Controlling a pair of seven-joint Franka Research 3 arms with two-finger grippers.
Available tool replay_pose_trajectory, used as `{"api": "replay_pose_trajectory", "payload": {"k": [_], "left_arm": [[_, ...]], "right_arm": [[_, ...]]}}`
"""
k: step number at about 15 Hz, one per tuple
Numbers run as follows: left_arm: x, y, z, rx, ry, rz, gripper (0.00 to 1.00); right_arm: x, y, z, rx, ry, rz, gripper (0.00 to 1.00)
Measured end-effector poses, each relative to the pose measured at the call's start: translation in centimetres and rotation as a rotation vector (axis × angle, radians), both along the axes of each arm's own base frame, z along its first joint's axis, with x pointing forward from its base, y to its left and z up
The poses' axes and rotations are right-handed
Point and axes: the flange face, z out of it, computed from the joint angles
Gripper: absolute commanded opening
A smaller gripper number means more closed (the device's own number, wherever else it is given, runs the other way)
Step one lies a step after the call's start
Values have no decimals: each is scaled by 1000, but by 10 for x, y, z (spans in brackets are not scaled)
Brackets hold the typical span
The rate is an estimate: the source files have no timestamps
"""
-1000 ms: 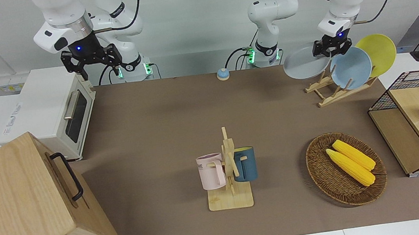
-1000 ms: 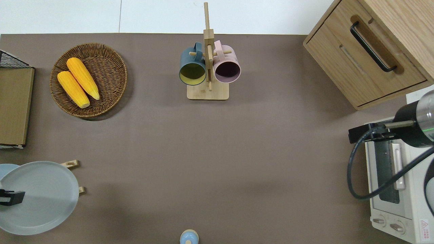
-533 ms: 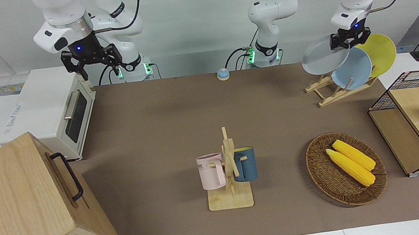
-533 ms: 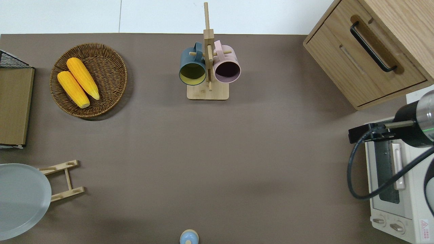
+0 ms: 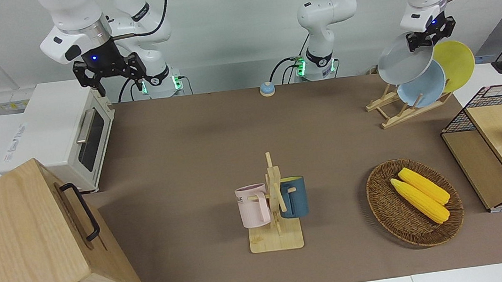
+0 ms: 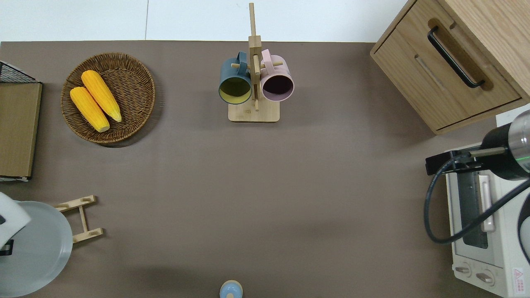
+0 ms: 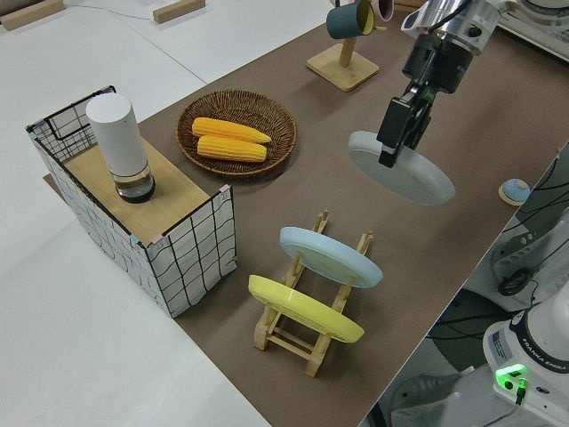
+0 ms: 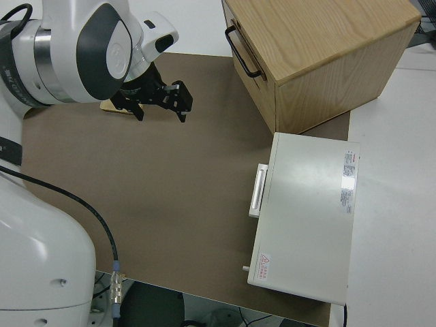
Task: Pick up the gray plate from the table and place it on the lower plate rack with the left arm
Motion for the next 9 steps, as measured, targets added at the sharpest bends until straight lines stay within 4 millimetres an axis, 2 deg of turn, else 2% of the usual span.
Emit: {"api": "replay_pose_trajectory", "payload": {"k": [2, 5, 7, 9], "left_arm": [[0, -12, 0, 79, -25, 19, 0], [-1, 3, -1, 158, -43, 51, 0], [-2, 10, -20, 250, -44, 81, 0], [2, 6, -41, 299, -20, 99, 0]], "right_arm": [[0, 0, 0, 0, 0, 0, 990], [0, 0, 0, 0, 0, 0, 987], [0, 0, 0, 0, 0, 0, 990], [0, 0, 0, 0, 0, 0, 990]]}}
